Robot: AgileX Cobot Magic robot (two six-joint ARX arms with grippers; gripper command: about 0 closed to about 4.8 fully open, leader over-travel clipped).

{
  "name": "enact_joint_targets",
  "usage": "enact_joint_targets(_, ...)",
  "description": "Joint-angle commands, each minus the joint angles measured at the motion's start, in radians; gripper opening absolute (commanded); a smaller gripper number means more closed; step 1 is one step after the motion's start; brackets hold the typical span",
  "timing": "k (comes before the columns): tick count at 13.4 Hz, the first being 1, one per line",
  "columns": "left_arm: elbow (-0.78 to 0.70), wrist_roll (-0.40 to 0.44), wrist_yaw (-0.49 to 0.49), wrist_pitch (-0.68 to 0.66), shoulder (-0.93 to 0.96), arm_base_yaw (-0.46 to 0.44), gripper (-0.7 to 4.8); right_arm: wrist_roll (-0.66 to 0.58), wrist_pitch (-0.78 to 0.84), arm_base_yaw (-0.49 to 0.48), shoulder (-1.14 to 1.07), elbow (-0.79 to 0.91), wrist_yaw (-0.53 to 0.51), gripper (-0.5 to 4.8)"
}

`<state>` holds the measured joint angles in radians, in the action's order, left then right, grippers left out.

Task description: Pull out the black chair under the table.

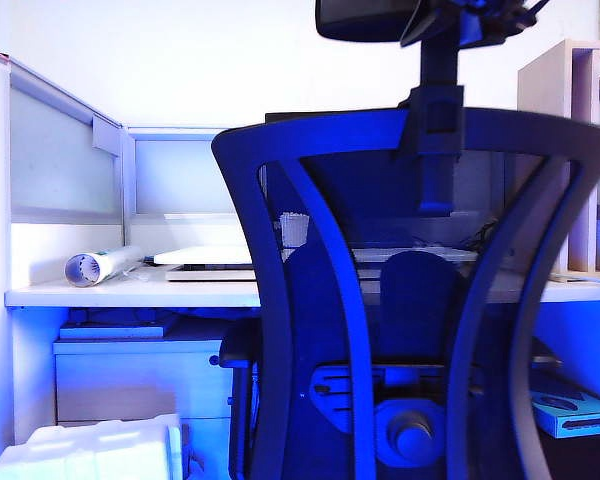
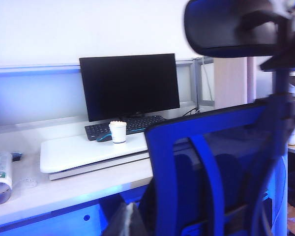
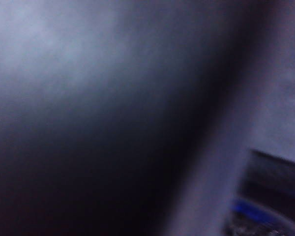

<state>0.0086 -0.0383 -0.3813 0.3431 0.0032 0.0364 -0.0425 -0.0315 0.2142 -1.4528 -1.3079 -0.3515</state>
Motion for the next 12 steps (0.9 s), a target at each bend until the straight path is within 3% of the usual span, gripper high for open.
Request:
enact_joint_targets(1,0.0,0.005,0.024,0.011,0.0,-0.002,-0.04,-0.143,0.19,-0.008,0.148,0.004,0.009,-0.08)
enact_joint_targets(7,0.0,0.004,0.027,0.011,0.0,-0.002,-0.04,-0.172,0.08,-0.008,0.348,0.082,-0.027,-0.08)
enact_joint_targets(12,0.0,0.004,0.026,0.011,0.0,-0.001,-0.04,-0.171,0.051,-0.008,0.37,0.084,-0.033,-0.08)
